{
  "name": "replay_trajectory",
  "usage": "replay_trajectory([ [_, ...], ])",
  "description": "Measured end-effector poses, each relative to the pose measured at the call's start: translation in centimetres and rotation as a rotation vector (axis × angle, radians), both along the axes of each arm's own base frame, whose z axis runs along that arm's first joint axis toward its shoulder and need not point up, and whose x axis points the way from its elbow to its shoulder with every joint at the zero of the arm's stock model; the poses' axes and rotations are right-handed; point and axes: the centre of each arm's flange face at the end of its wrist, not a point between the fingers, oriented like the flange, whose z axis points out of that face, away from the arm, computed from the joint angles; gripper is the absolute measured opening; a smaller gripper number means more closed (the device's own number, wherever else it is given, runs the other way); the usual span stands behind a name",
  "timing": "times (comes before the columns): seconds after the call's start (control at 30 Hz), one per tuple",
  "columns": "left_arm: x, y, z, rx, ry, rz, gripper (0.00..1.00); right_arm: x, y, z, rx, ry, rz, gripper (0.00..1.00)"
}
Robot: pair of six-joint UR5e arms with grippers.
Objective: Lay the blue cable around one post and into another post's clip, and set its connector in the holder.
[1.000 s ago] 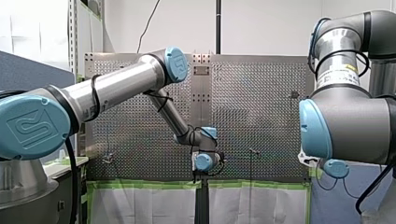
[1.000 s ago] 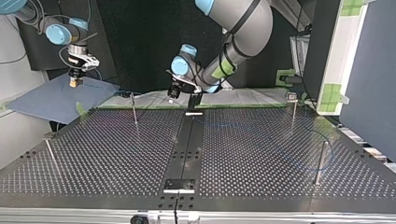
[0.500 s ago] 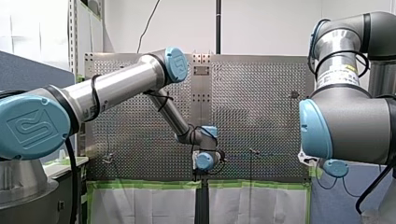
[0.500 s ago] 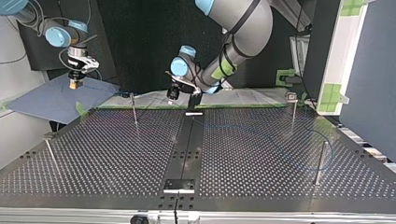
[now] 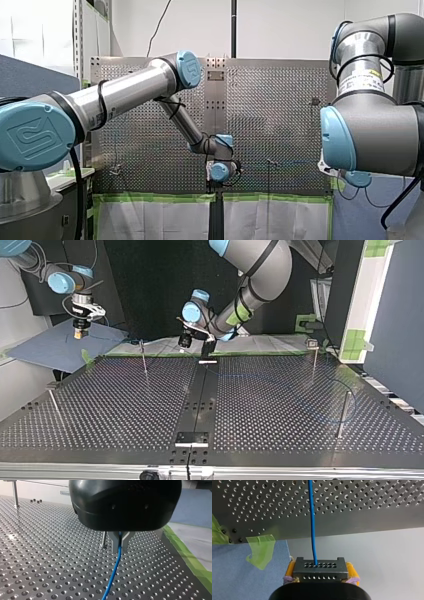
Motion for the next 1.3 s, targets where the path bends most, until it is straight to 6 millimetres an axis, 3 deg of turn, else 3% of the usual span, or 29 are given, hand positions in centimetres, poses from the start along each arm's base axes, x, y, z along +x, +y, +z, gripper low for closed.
replay_trajectory([
  [0.27,-0.1,-0.1,0.0,-0.002,0.001,-0.001,0.00,0.3,0.0,-0.1,0.001,0.003,0.006,0.00],
  [0.6,-0.8,0.1,-1.5,0.007,0.024,-0.004,0.00,0.4,0.0,-0.3,0.004,0.002,0.008,0.00],
  [1.3,0.5,0.0,-0.7,-0.022,0.008,0.007,0.00,0.2,-0.3,-2.2,0.031,0.010,0.004,0.00],
])
